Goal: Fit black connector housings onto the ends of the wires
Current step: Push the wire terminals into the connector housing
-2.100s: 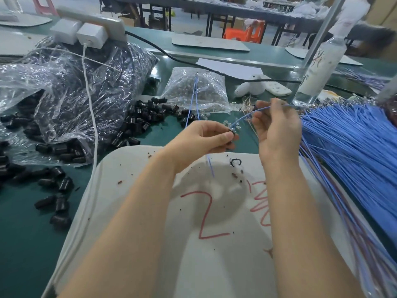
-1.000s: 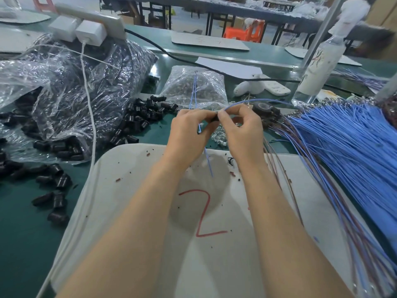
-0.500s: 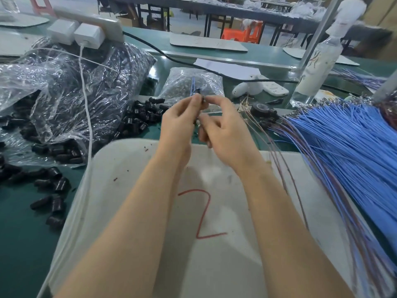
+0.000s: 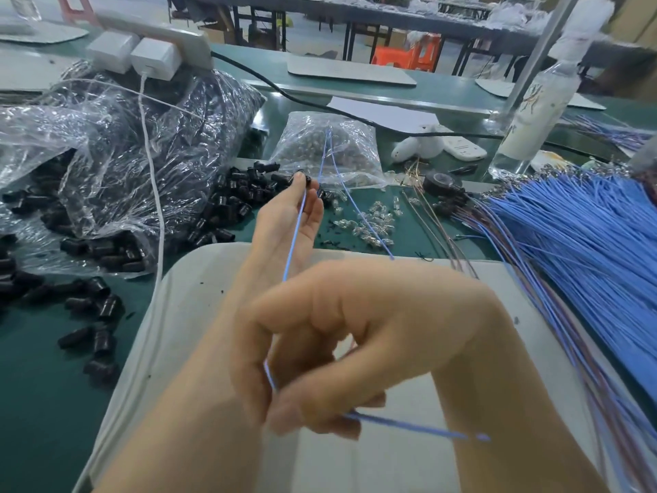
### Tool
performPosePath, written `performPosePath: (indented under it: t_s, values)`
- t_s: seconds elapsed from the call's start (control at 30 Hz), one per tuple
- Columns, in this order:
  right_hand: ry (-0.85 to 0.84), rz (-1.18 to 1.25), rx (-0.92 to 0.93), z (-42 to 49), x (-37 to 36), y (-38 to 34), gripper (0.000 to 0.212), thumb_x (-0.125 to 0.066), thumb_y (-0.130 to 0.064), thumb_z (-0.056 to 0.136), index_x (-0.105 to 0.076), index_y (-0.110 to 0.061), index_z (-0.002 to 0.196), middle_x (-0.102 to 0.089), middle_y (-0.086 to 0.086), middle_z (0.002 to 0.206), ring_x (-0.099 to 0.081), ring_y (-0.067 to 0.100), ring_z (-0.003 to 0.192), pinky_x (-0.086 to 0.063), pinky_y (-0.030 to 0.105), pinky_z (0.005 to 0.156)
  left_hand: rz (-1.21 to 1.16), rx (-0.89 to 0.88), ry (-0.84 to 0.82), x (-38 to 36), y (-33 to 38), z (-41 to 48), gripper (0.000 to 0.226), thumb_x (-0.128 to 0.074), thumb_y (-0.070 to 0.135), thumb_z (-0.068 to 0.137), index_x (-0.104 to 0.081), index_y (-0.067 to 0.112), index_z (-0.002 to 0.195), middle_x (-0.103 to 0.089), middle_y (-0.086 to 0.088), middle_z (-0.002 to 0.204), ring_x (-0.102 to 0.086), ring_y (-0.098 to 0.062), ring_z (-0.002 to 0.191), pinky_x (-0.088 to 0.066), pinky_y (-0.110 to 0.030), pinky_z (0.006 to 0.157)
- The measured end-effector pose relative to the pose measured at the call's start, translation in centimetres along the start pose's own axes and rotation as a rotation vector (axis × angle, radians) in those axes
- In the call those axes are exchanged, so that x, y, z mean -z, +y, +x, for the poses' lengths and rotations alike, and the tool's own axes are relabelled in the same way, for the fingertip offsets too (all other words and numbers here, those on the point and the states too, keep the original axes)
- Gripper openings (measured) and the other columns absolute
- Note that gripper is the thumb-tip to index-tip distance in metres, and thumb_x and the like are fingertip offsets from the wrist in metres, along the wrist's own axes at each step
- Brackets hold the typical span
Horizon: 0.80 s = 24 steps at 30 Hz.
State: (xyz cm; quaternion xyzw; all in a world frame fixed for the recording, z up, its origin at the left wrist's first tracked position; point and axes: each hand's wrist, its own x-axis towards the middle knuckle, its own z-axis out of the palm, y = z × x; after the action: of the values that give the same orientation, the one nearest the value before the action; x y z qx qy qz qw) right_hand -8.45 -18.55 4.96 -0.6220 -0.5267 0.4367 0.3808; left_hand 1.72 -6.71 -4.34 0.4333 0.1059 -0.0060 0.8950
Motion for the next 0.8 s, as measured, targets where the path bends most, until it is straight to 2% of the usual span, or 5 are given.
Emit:
performPosePath:
  t_s: [0.13,0.3,0.4,0.7,0.8]
  values:
    - [0.176,0.142,0.079,-0.7,0.8,1.1,0.014,-0.051,0.005,0.090,-0.054,-0.008,0.093,-0.050,0.007,0.056,-0.040,0.014,0.039,-0.033,0.013,0.037,0.082,-0.030,0.002,-0.7,0.6,-0.8,0.020,-0.043,0.023,0.101,-0.051,0.008,0.110,-0.053,-0.010,0.105,-0.050,-0.020,0.105,-0.037,-0.036,0.108]
    - [1.333,-0.069,-0.322,0.3,4.1,7.2,0.009,-0.061,-0.020,0.092,-0.064,-0.017,0.083,-0.066,-0.003,0.071,-0.055,0.009,0.059,-0.048,0.026,0.061,0.194,-0.110,-0.112,-1.8,0.6,-3.2,0.018,-0.044,0.014,0.098,-0.054,0.017,0.084,-0.054,0.001,0.081,-0.053,-0.010,0.078,-0.044,-0.022,0.080]
    - [1.399,-0.079,-0.478,0.9,4.8,9.6,0.016,-0.060,-0.025,0.092,-0.067,-0.011,0.088,-0.072,0.009,0.088,-0.065,0.021,0.078,-0.054,0.043,0.084,0.268,-0.164,-0.138,-2.2,0.4,-3.8,0.022,-0.043,0.011,0.098,-0.053,0.019,0.080,-0.056,0.005,0.076,-0.053,-0.007,0.076,-0.043,-0.021,0.078]
    - [1.509,0.163,-0.277,1.2,5.0,10.3,0.018,-0.060,-0.014,0.093,-0.066,-0.004,0.079,-0.068,0.014,0.078,-0.059,0.013,0.063,-0.052,0.024,0.065,0.366,-0.202,-0.195,-2.6,0.3,-4.7,0.027,-0.042,0.010,0.098,-0.052,0.021,0.075,-0.059,0.018,0.046,-0.055,0.004,0.059,-0.045,-0.013,0.068]
    - [1.525,0.118,-0.277,1.3,5.0,10.6,0.019,-0.061,-0.017,0.092,-0.064,-0.012,0.073,-0.069,0.012,0.079,-0.060,0.015,0.069,-0.053,0.034,0.074,0.349,-0.198,-0.196,-2.7,0.4,-4.9,0.027,-0.043,0.010,0.098,-0.052,0.021,0.075,-0.059,0.018,0.046,-0.055,0.006,0.056,-0.046,-0.010,0.065]
